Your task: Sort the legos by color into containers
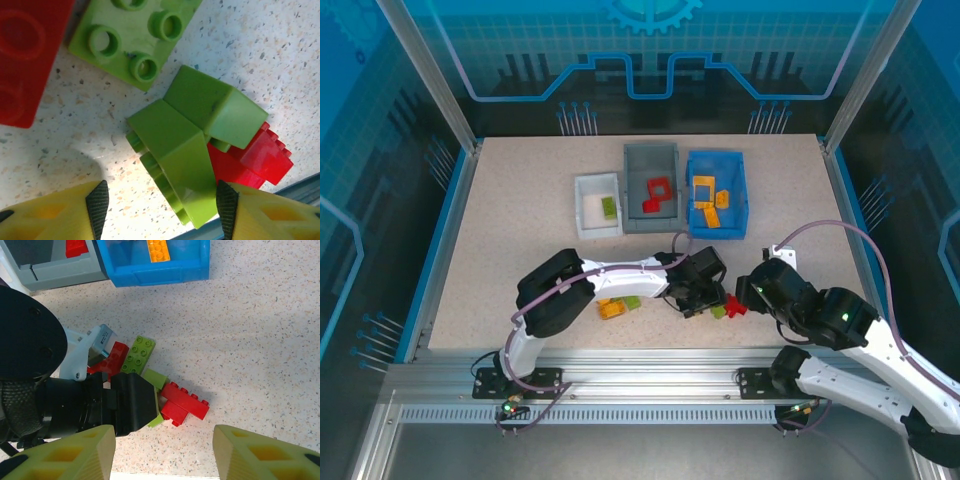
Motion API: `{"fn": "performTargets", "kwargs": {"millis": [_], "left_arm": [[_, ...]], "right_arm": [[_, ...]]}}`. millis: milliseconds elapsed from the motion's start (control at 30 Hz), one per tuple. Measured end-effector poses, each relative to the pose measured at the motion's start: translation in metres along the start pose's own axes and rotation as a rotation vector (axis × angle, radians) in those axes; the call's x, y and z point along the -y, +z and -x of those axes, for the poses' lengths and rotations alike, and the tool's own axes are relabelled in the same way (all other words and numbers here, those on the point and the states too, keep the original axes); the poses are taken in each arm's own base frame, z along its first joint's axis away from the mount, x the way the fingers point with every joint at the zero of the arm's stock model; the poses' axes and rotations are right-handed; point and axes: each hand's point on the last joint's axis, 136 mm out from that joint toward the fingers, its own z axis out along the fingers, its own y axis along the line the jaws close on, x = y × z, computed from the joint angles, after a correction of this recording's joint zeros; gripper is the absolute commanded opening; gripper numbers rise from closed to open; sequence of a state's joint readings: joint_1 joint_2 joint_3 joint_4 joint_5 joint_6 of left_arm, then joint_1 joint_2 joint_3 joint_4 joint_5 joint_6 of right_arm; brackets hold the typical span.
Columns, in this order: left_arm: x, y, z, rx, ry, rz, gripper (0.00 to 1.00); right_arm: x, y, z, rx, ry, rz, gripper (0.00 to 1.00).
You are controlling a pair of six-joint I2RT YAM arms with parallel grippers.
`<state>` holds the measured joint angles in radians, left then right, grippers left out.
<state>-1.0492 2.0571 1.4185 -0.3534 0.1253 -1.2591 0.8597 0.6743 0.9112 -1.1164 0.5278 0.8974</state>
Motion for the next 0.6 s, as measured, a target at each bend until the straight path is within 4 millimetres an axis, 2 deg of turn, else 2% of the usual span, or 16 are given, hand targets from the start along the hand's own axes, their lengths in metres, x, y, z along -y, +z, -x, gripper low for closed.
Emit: {"fn": "performTargets", "kwargs": {"millis": [100,333,600], "left_arm": [[0.002,0.000,0.000,0.001,0.000,-0.007,0.49],[0.001,-0.002,0.003,0.022,0.001,-0.007,0.44],[-0.032,-0.026,0.005,0.090,-0.004,0.074,0.46]], "right_arm": [[0.000,0.000,0.000,0.000,0.000,0.001,0.55],[0.000,0.000,0.000,0.001,-0.003,0.001,0.56],[-0.001,0.001,0.000,-0.002,-0.008,-0.001,0.56]]}}
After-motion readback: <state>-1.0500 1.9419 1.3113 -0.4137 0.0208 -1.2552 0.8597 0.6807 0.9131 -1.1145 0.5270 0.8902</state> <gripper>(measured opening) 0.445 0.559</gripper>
